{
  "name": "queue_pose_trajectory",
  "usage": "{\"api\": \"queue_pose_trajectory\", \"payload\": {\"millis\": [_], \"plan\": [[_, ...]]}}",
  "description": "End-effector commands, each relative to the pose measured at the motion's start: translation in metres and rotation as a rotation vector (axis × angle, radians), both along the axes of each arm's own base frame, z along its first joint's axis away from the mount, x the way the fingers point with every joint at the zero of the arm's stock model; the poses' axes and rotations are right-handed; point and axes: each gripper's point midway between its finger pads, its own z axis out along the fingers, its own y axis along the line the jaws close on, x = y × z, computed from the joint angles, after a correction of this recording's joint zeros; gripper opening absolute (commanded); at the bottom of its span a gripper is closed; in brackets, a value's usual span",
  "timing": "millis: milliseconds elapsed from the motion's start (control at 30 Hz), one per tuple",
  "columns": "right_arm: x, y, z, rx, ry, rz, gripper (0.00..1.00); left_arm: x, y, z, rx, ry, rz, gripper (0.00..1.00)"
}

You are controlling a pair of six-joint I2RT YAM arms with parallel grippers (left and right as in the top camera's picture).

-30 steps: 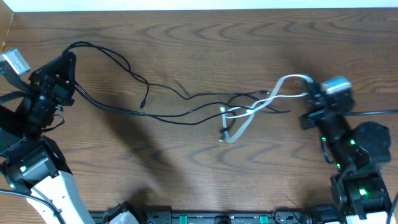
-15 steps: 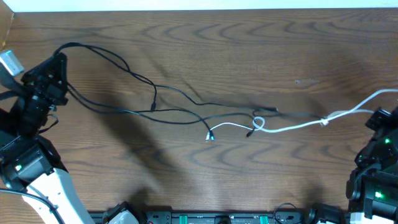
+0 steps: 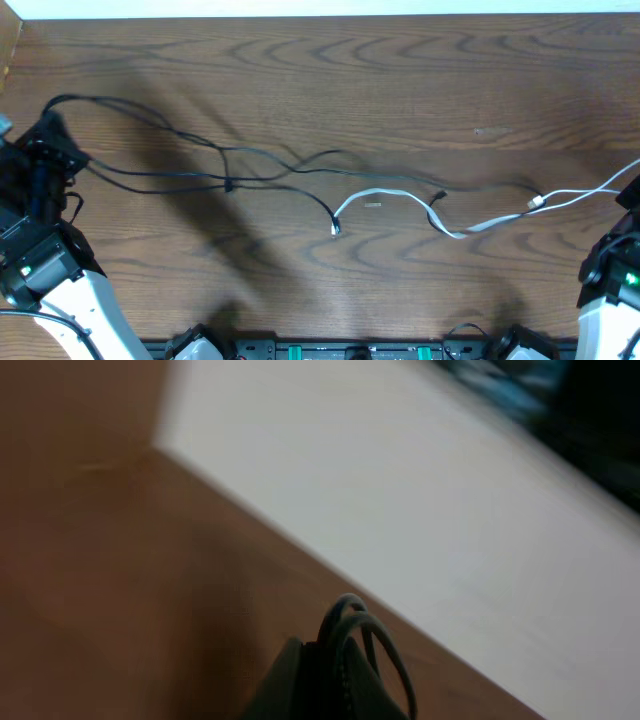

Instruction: Untangle cables

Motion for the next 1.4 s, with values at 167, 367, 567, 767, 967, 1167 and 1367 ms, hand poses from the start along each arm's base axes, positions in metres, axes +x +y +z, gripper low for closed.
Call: {"api": "queue_pose_trajectory", "payload": {"millis": [167,367,567,767,967,1167,1367], "plan": [[0.017,-0.025,-0.045,0.147,0.004,-0.016,0.01,-0.039,0.085,-0.021,0.169,0.209,0.47,0.08],[0.037,-0.014,-0.061,0.223,0.002,0.121,0.01,-0.037,0.085,-0.028,0.156,0.227,0.459,0.08],[0.042,-0.018,-0.044,0.182,-0.06,0.127,0.01,-0.022,0.068,-0.028,0.127,0.195,0.337,0.08],[0.052,-0.025,-0.002,0.087,-0.22,0.135,0.01,-0.012,0.046,-0.038,0.068,0.2,0.202,0.08],[0.055,-0.047,0.013,-0.036,-0.246,0.106,0.01,0.013,-0.021,-0.028,0.065,0.107,-0.21,0.08],[0.016,-0.097,0.047,-0.191,-0.346,-0.069,0.01,0.024,-0.077,-0.021,0.124,0.055,-0.471,0.08],[-0.029,-0.133,0.085,-0.365,-0.266,-0.196,0.01,0.033,-0.127,-0.027,0.153,0.067,-0.631,0.08]]}}
